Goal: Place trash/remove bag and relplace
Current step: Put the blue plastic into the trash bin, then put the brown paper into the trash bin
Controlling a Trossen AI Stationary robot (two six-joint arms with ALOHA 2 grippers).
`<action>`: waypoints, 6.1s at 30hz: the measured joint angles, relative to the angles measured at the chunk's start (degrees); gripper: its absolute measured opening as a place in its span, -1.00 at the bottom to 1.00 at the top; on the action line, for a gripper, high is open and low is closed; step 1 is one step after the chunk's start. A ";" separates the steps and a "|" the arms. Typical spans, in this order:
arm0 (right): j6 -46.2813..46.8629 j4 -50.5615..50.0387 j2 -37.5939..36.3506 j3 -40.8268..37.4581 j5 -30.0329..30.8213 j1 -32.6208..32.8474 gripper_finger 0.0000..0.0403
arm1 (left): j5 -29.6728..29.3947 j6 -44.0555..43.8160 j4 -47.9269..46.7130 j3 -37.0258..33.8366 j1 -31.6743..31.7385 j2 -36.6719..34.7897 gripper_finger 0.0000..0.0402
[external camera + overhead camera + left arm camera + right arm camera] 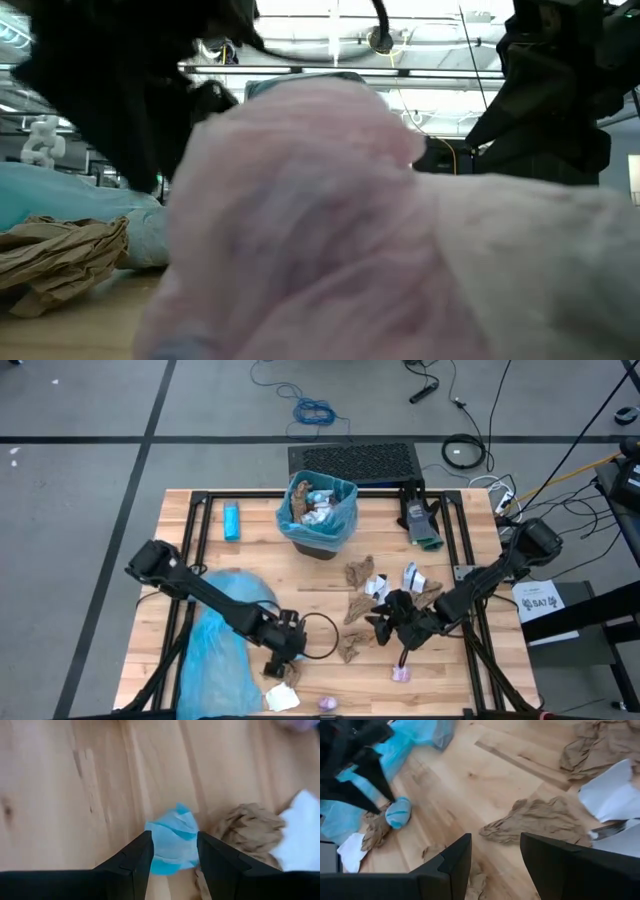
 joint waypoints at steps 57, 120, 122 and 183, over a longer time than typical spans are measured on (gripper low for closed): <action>-11.04 7.11 1.00 0.02 1.24 -1.66 -0.21 | -10.28 19.21 18.23 5.58 47.46 -24.92 -0.87; -9.05 4.28 1.00 0.02 -0.57 -1.55 -0.21 | -15.66 -41.45 -10.04 1.53 -14.13 -5.96 -0.24; -9.04 4.29 1.00 0.04 -0.57 -1.55 -0.21 | -14.64 -41.42 -9.39 1.53 -14.00 -4.09 -0.24; -12.52 8.05 0.98 0.03 -3.21 -1.42 -0.21 | -6.57 7.33 -15.89 22.43 39.78 -26.03 -0.99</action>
